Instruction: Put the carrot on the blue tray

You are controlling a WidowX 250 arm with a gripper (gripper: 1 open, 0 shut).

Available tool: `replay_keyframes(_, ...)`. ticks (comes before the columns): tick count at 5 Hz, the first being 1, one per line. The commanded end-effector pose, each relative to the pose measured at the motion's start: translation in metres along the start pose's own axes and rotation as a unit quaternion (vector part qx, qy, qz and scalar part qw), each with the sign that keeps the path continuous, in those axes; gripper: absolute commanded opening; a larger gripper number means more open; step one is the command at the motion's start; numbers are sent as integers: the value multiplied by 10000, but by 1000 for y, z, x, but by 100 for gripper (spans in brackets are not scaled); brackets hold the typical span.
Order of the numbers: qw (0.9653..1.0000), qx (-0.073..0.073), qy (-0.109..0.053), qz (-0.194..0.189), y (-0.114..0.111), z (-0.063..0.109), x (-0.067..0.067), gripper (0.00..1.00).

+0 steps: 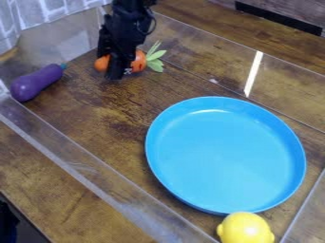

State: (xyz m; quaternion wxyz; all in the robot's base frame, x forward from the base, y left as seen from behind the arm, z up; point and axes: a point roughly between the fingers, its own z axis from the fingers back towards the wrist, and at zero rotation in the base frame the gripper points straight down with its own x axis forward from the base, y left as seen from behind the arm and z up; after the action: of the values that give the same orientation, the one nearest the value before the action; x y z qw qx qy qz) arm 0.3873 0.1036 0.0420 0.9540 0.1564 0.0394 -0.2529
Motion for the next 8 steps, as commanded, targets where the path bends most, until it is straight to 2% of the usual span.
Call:
replay_keyframes(1,9981,408,-451,141,7,44,5,0)
replay_keyframes(2,9973,544,-480,148,-2,73,4,0)
replay_keyframes(3,9962,706,-509,65,-16,108,3,0)
replay_keyframes(5,9945,814,-613,-238,-56,147,2,0)
replay_keyframes(6,9932,870,-649,-418,-80,150,-2,0)
replay_keyframes(7,9856,970,-892,-1064,-115,161,6,0)
replay_keyframes(8,9823,971,-952,-1290,-135,158,6,100)
